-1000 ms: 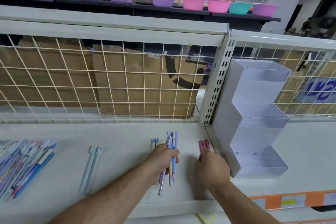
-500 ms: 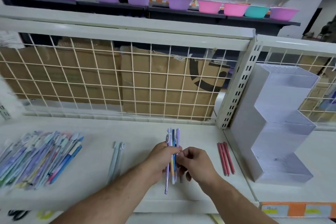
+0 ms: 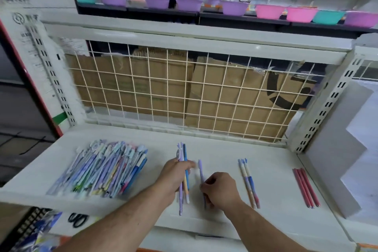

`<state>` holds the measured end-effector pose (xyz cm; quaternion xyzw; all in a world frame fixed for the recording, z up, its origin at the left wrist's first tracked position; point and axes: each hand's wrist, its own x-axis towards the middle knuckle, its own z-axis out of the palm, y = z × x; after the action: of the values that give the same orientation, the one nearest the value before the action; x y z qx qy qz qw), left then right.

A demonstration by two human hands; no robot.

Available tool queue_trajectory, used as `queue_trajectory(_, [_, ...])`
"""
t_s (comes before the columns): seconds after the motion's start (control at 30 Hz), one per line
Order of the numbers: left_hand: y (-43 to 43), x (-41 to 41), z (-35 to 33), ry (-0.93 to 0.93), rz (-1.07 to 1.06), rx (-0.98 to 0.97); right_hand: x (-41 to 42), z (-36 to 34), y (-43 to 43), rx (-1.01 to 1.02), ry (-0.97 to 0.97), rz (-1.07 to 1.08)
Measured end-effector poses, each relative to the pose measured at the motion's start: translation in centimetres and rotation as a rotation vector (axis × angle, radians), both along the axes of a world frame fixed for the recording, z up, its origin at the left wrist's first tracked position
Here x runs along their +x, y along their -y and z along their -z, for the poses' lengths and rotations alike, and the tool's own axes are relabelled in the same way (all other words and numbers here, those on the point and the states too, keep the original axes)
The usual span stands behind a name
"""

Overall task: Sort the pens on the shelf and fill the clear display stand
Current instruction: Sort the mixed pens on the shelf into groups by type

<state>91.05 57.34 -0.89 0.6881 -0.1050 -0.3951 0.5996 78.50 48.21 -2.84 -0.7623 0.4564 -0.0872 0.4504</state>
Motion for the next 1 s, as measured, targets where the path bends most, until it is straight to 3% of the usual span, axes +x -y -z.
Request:
queue_trajectory(0.17, [-2.1, 2.3, 0.2, 0.017, 0.046, 0.032, 2.0, 0.6, -1.2, -0.078, -0.063, -0.008])
queue_trajectory(0.37, [-3.0, 3.1, 0.4, 0.014, 0.115, 0.051, 2.6, 0.4, -2.3, -0.047, 0.023, 0.064])
queue_trajectory(0.63, [-1.4, 1.5, -0.3, -0.077, 0.208, -0.043, 1.2, -2.4, -3.9, 0.264, 0.286, -0.037])
queue_trajectory(1.0, [2.3, -2.2, 0.1, -0.097, 0.276, -0.063, -2.7, -2.7, -1.7, 0.19, 0.299, 0.068])
